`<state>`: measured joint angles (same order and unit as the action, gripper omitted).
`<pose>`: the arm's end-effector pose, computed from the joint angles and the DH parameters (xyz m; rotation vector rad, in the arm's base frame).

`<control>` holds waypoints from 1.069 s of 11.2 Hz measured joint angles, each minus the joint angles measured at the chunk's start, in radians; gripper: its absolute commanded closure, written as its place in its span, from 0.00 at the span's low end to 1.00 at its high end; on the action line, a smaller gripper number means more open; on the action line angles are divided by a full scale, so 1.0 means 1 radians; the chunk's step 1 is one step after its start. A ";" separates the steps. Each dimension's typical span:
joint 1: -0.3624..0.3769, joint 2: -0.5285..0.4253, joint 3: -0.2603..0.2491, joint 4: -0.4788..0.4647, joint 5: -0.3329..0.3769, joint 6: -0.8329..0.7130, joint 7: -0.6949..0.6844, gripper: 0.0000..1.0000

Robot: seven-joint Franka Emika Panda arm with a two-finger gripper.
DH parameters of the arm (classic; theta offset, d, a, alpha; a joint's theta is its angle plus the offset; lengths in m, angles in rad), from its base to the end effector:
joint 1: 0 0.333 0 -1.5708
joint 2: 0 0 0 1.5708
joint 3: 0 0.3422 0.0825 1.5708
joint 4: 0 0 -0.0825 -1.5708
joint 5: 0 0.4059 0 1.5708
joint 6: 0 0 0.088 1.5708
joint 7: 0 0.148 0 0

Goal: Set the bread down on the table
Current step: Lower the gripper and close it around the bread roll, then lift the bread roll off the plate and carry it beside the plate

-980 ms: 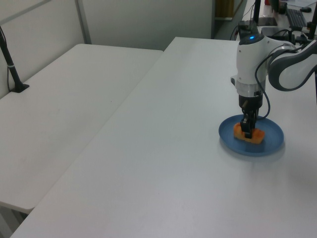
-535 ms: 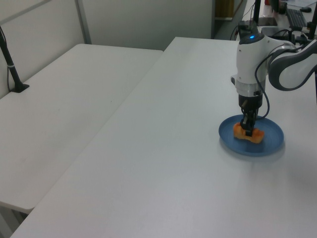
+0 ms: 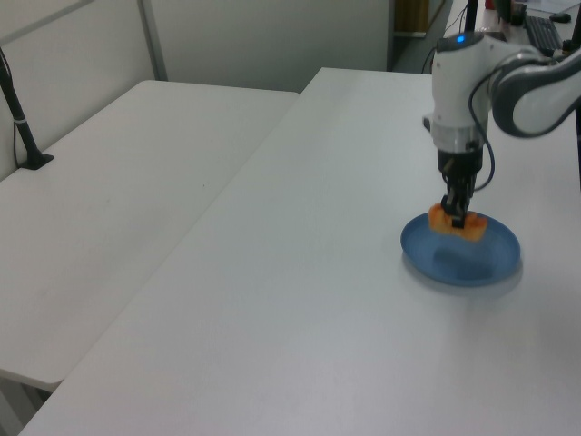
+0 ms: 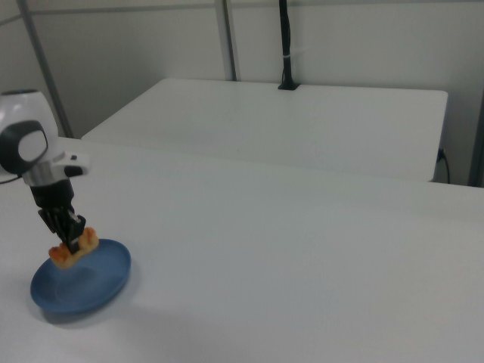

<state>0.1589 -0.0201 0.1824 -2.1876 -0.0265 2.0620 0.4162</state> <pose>0.4999 0.1751 0.3604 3.0736 -0.0944 -0.1364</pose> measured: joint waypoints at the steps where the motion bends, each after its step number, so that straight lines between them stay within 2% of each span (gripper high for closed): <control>1: 0.000 -0.021 0.000 0.040 0.000 -0.074 -0.001 0.95; 4: -0.001 -0.050 -0.003 0.182 0.000 -0.282 -0.033 0.95; 6: -0.003 -0.069 -0.013 0.256 0.000 -0.353 -0.048 0.94; 9: 0.000 -0.076 -0.015 0.286 0.000 -0.369 -0.057 0.94; 12: 0.050 -0.067 0.025 0.285 0.001 -0.362 -0.052 0.94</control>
<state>0.2093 -0.0875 0.2077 -1.9022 -0.0259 1.6999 0.3644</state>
